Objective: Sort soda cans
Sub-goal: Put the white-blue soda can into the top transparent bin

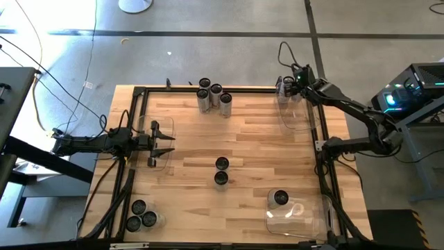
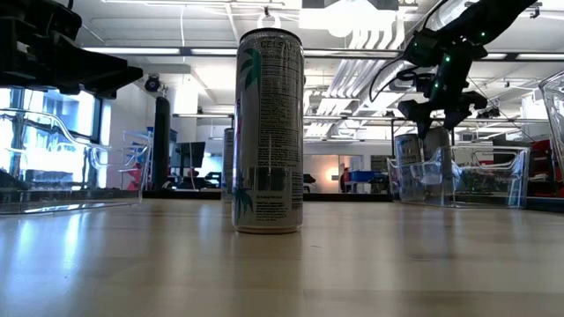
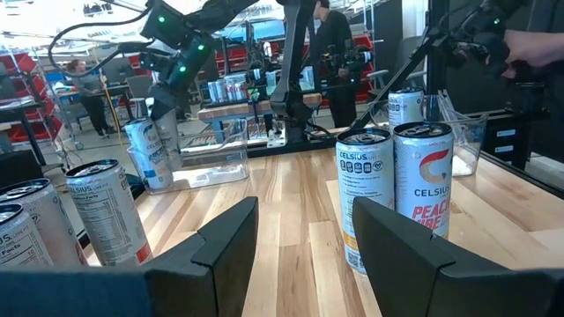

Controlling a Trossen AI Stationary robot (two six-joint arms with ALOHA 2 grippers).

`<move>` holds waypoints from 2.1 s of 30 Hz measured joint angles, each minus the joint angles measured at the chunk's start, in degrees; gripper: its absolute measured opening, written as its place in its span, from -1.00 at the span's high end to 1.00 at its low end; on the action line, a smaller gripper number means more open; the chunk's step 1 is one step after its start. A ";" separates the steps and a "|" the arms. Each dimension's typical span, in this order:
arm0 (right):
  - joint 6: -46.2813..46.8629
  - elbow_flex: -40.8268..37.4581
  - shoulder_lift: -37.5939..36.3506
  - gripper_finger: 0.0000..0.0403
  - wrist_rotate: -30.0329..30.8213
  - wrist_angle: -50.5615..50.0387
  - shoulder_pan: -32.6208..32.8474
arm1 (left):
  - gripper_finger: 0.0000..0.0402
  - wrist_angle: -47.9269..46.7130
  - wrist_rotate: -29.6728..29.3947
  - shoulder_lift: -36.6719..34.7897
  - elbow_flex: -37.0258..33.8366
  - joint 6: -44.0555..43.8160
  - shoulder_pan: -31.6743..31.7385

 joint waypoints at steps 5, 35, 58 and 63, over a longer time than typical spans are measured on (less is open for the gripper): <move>-0.32 -0.04 0.00 -0.31 -0.79 -0.69 -0.04 | 0.11 -0.01 -0.01 0.00 0.01 0.00 0.00; -4.89 -0.04 0.00 -0.32 -5.98 -1.95 -0.37 | 0.11 -0.01 0.00 0.00 -0.01 0.00 0.00; -9.33 -0.02 -0.02 -0.42 2.95 4.73 -0.42 | 0.11 0.00 0.01 0.00 0.00 0.00 0.00; -11.01 -0.02 -2.62 -0.42 2.91 3.90 0.52 | 0.11 0.01 -0.01 0.00 -0.01 0.00 0.00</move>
